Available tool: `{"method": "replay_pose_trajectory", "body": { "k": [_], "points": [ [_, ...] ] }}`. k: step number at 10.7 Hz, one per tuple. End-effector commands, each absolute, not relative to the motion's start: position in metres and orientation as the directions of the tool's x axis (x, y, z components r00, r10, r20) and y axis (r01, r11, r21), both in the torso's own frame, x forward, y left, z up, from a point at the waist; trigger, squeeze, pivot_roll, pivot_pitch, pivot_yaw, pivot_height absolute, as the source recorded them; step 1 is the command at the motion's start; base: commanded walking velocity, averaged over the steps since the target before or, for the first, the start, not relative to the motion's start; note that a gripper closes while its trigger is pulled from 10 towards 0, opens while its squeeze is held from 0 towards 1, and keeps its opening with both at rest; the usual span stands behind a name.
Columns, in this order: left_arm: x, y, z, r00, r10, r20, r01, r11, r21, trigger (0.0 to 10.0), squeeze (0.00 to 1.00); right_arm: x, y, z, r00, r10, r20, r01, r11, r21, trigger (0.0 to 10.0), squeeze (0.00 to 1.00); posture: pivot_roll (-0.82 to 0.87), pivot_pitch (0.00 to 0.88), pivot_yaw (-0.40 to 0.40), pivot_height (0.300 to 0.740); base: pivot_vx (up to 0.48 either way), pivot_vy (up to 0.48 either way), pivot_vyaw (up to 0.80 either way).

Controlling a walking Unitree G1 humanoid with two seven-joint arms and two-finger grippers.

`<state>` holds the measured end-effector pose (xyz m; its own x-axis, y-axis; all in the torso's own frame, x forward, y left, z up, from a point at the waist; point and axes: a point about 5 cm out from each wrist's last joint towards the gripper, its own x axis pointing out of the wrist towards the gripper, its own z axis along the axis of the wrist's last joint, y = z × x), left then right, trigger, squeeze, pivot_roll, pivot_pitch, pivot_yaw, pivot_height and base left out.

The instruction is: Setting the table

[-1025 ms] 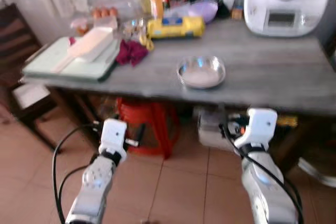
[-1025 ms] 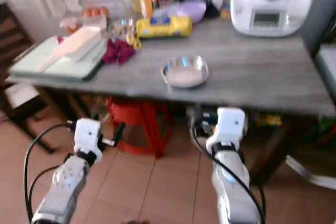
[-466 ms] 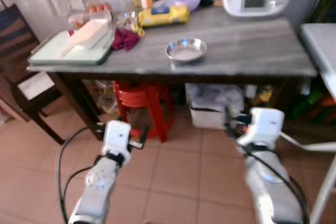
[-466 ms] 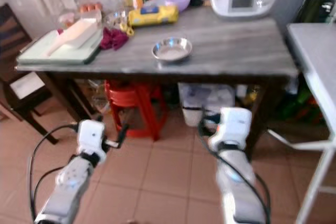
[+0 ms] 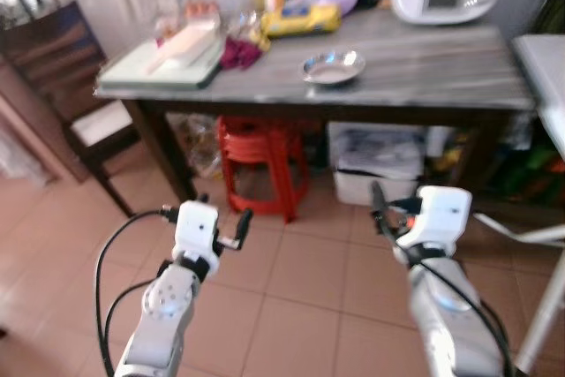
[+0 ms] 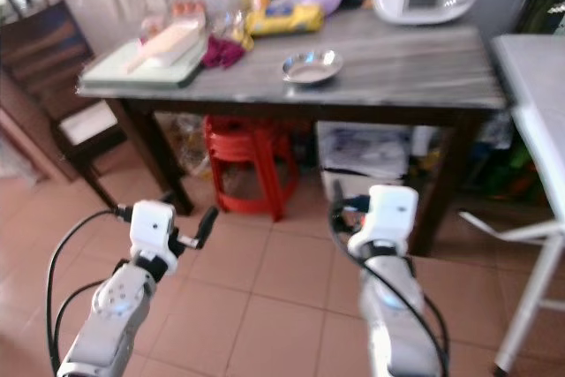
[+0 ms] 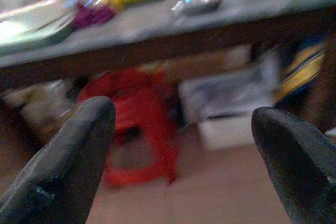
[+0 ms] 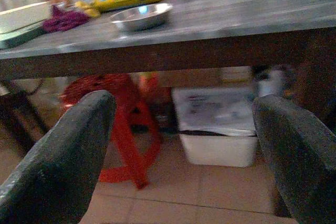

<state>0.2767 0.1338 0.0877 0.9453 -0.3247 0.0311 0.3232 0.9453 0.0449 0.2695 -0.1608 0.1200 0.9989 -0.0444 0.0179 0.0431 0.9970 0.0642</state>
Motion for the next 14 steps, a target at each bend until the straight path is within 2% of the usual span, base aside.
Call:
{"method": "replay_pose_trajectory", "body": {
  "k": [1, 5, 14],
  "points": [
    [0.2778, 0.1402, 0.094, 0.943, -0.328, 0.05, 0.326, 0.944, 0.041, 10.0, 0.0, 0.2708, -0.1526, 0.1223, 0.999, -0.022, 0.026, 0.02, 0.996, 0.082, 10.0, 0.0, -0.06, 0.068, 0.114, 0.74, 0.0, 0.0, 0.0],
    [0.2761, 0.1339, 0.0938, 0.934, -0.355, 0.049, 0.352, 0.935, 0.052, 10.0, 0.0, 0.2706, -0.1549, 0.1221, 0.999, -0.027, 0.026, 0.025, 0.997, 0.076, 10.0, 0.0, -0.07, 0.067, 0.112, 0.74, 0.0, 0.0, 0.0],
    [0.2781, 0.1324, 0.0921, 0.932, -0.36, 0.05, 0.359, 0.933, 0.038, 10.0, 0.0, 0.2726, -0.158, 0.1219, 0.999, -0.047, 0.023, 0.046, 0.997, 0.07, 10.0, 0.0, -0.08, 0.065, 0.109, 0.74, 0.0, -0.349, 0.0]
  ]
}}
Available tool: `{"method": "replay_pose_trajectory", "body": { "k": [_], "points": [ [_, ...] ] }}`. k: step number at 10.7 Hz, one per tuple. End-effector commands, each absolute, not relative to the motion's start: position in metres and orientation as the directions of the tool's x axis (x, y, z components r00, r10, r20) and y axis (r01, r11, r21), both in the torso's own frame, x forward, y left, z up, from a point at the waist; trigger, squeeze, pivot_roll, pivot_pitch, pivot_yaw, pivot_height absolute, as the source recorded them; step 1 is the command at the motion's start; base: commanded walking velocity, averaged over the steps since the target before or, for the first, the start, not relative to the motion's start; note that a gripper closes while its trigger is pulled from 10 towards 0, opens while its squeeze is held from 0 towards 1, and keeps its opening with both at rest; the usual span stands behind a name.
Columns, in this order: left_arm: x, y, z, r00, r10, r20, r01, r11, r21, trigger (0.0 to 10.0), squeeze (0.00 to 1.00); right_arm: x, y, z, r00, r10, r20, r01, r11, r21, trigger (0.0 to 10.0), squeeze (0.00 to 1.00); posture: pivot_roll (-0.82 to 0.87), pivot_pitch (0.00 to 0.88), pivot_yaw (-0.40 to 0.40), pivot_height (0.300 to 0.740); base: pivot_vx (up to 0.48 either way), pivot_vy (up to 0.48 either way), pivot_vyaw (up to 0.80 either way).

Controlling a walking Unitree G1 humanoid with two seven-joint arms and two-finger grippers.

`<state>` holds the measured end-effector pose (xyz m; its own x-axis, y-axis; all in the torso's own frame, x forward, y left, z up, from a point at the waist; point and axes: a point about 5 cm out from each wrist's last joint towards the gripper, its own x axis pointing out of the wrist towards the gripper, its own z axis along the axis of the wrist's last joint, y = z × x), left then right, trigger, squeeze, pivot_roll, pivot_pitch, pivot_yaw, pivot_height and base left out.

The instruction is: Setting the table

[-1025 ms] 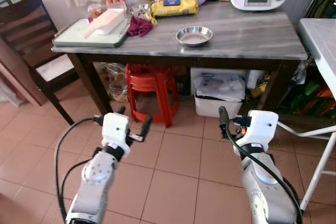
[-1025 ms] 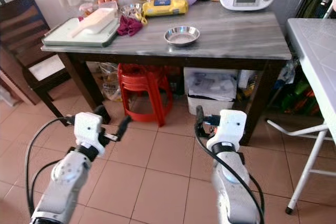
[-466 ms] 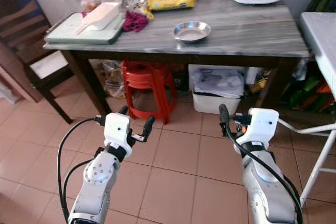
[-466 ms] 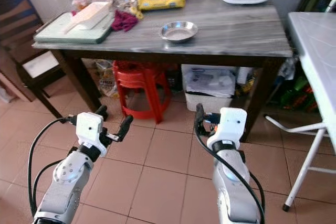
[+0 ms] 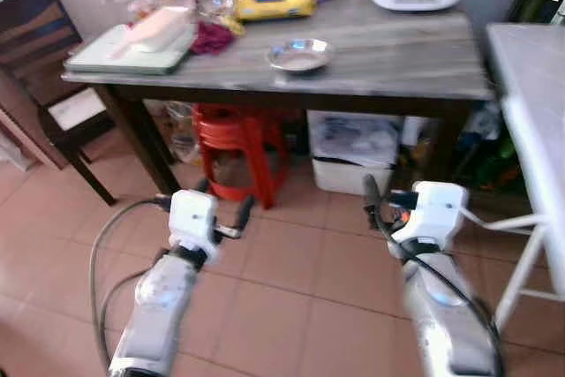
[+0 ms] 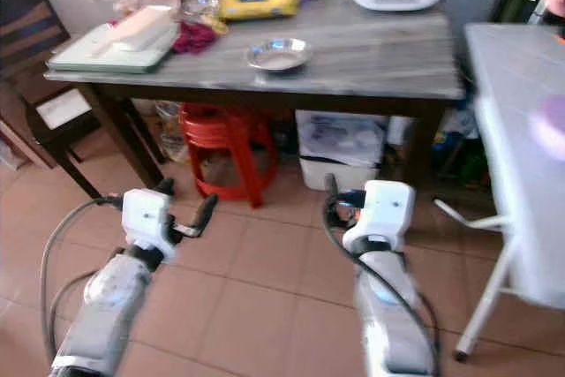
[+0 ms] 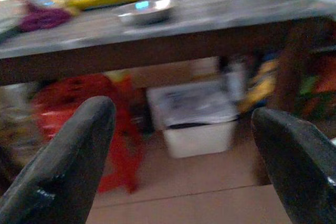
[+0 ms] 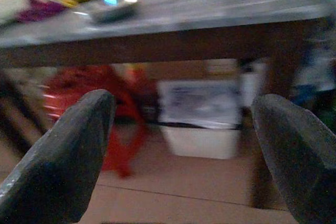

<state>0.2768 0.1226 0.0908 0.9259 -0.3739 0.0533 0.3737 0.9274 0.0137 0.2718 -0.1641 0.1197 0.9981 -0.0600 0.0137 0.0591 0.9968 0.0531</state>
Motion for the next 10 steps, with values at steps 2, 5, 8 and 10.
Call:
{"method": "replay_pose_trajectory", "body": {
  "k": [2, 5, 8, 10],
  "points": [
    [0.2784, 0.1319, 0.0916, 0.93, -0.364, 0.05, 0.362, 0.931, 0.041, 10.0, 0.0, 0.2738, -0.161, 0.1216, 0.998, -0.066, 0.017, 0.064, 0.995, 0.079, 10.0, 0.0, -0.08, 0.06, 0.109, 0.74, 0.0, -0.377, 0.0],
    [0.2787, 0.1324, 0.0919, 0.93, -0.364, 0.053, 0.363, 0.931, 0.041, 10.0, 0.0, 0.2755, -0.1588, 0.122, 0.998, -0.062, 0.019, 0.06, 0.995, 0.084, 10.0, 0.0, -0.07, 0.061, 0.108, 0.74, 0.0, -0.379, -0.43],
    [0.2777, 0.1342, 0.0918, 0.93, -0.365, 0.053, 0.363, 0.931, 0.044, 10.0, 0.0, 0.2758, -0.1581, 0.1226, 0.998, -0.062, 0.025, 0.06, 0.995, 0.082, 10.0, 0.0, -0.07, 0.062, 0.106, 0.74, 0.0, -0.377, 0.0],
    [0.2774, 0.1345, 0.0941, 0.929, -0.365, 0.061, 0.363, 0.931, 0.045, 10.0, 0.0, 0.2764, -0.1594, 0.1263, 0.997, -0.066, 0.05, 0.062, 0.996, 0.071, 10.0, 0.0, -0.06, 0.062, 0.105, 0.74, 0.0, -0.375, 0.0]
  ]
}}
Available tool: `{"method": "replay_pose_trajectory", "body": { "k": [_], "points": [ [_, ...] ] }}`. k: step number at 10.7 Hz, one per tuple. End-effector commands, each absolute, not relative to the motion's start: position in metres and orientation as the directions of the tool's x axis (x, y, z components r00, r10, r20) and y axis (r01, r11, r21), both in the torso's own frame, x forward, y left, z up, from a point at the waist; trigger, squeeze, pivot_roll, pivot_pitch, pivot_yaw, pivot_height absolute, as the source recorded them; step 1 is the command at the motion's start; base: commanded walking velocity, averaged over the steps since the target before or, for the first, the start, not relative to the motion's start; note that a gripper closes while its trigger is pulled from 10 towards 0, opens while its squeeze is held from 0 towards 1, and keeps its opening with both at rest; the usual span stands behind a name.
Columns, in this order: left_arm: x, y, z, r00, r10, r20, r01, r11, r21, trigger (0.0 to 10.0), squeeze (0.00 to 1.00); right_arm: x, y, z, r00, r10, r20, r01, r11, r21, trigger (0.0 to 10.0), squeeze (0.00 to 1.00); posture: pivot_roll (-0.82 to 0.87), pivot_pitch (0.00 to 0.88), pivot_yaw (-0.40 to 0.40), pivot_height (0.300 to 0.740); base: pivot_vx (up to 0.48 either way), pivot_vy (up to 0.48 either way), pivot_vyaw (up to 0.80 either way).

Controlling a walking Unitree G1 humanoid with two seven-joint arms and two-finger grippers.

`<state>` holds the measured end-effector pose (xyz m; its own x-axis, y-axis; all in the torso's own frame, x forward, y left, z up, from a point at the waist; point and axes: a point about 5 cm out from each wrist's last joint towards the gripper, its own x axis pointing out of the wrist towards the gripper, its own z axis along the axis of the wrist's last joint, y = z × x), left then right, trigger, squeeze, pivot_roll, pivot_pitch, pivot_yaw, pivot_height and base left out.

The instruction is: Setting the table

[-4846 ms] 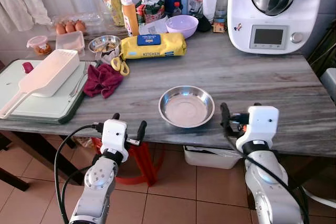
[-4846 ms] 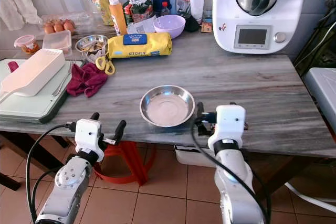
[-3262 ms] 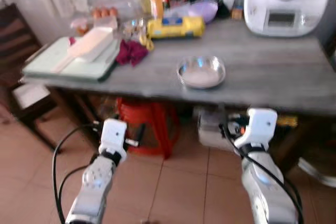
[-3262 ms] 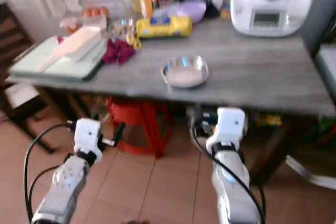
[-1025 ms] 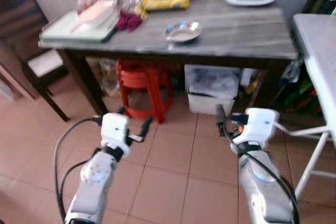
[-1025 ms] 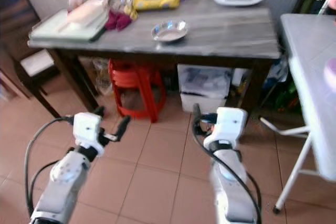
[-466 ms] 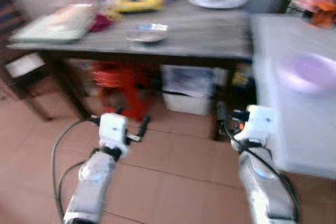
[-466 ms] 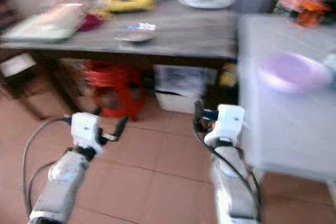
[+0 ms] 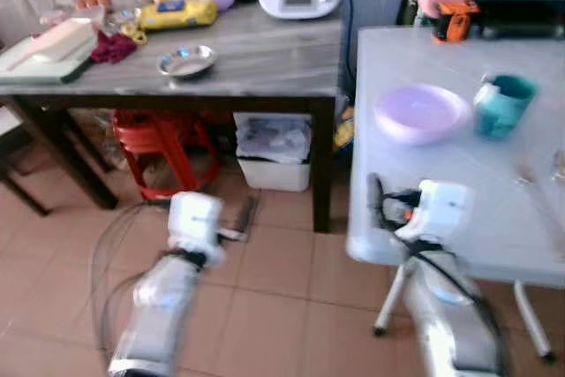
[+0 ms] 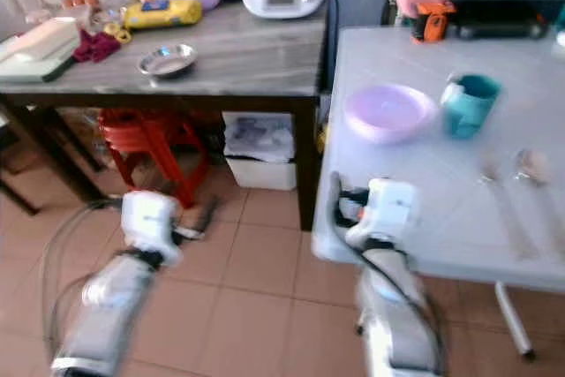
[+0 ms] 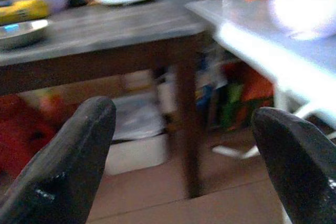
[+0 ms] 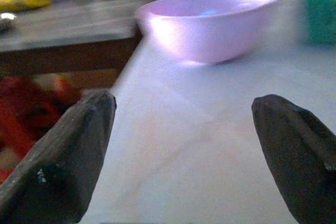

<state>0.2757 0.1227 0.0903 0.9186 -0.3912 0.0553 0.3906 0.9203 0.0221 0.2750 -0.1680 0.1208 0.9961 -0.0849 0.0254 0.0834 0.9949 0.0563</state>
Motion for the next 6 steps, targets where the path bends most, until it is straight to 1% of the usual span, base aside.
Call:
{"method": "replay_pose_trajectory", "body": {
  "k": [1, 3, 6],
  "points": [
    [0.2772, 0.1351, 0.0945, 0.93, -0.363, 0.063, 0.361, 0.931, 0.045, 10.0, 0.0, 0.2759, -0.1597, 0.1264, 0.996, -0.07, 0.054, 0.066, 0.995, 0.071, 10.0, 0.0, -0.06, 0.061, 0.106, 0.74, 0.0, -0.371, 0.0],
    [0.2767, 0.134, 0.0945, 0.928, -0.366, 0.066, 0.364, 0.93, 0.047, 10.0, 0.0, 0.2757, -0.16, 0.1276, 0.995, -0.079, 0.065, 0.074, 0.995, 0.068, 10.0, 0.0, -0.06, 0.062, 0.109, 0.74, 0.0, -0.356, 0.0],
    [0.2779, 0.1342, 0.096, 0.929, -0.364, 0.07, 0.362, 0.931, 0.035, 10.0, 0.0, 0.2753, -0.1606, 0.1267, 0.994, -0.09, 0.067, 0.085, 0.994, 0.065, 10.0, 0.0, -0.07, 0.063, 0.114, 0.74, 0.0, 0.0, 0.0]
  ]
}}
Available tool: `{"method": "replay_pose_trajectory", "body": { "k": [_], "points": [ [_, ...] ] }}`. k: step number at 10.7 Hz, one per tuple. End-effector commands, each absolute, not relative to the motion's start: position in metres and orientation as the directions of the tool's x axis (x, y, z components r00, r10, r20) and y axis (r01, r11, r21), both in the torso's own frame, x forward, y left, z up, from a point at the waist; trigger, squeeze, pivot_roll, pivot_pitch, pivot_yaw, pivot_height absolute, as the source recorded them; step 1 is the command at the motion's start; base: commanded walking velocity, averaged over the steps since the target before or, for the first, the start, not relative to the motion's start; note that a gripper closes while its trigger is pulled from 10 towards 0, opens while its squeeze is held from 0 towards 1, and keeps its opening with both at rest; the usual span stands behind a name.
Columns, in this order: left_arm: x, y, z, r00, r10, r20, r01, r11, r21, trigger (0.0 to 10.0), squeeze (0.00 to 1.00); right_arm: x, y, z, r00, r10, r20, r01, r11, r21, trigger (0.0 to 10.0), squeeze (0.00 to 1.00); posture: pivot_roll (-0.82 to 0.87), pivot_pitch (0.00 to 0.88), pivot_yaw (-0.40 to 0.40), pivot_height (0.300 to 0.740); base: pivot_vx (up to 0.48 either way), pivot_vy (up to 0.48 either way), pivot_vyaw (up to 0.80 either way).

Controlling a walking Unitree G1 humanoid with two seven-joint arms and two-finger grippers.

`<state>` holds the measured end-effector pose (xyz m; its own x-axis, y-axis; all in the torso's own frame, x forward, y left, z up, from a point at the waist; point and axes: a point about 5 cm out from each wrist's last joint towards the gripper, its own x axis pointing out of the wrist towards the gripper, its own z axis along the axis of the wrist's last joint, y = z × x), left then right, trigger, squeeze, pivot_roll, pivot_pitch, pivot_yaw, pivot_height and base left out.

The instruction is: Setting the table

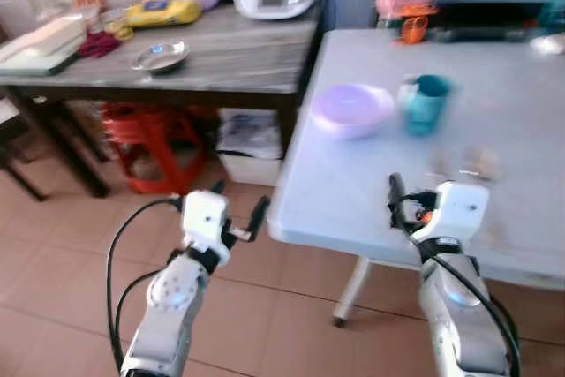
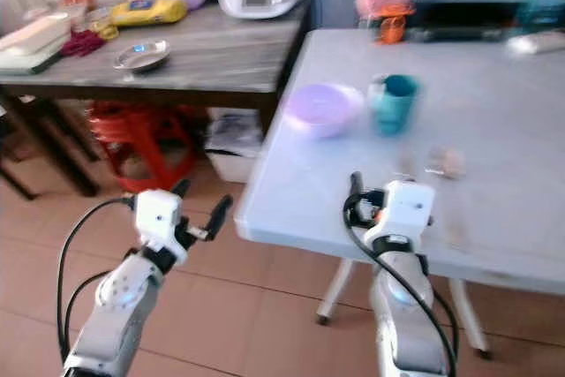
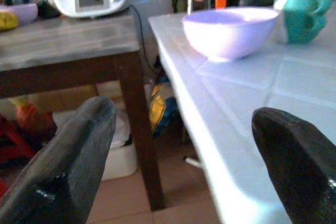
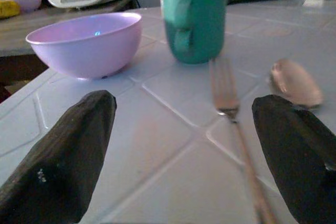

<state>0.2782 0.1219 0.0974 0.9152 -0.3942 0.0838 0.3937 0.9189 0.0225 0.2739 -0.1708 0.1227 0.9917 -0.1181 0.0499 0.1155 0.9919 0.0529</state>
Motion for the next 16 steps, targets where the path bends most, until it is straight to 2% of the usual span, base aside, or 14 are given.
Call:
{"method": "replay_pose_trajectory", "body": {
  "k": [1, 5, 16],
  "points": [
    [0.2776, 0.1339, 0.0963, 0.926, -0.372, 0.07, 0.37, 0.928, 0.038, 10.0, 0.0, 0.275, -0.16, 0.1266, 0.994, -0.091, 0.067, 0.087, 0.994, 0.068, 10.0, 0.0, -0.06, 0.063, 0.115, 0.74, 0.0, 0.0, 0.0],
    [0.2743, 0.1301, 0.096, 0.901, -0.427, 0.071, 0.427, 0.904, 0.021, 10.0, 0.0, 0.2734, -0.1595, 0.1258, 0.993, -0.098, 0.067, 0.093, 0.993, 0.069, 10.0, 0.0, -0.06, 0.072, 0.119, 0.74, 0.0, 0.0, 0.0],
    [0.2699, 0.1273, 0.0941, 0.883, -0.464, 0.074, 0.466, 0.885, -0.001, 10.0, 0.0, 0.27, -0.159, 0.125, 0.995, -0.077, 0.061, 0.074, 0.996, 0.041, 10.0, 0.0, -0.08, 0.085, 0.12, 0.74, 0.328, 0.0, 0.0]
  ]
}}
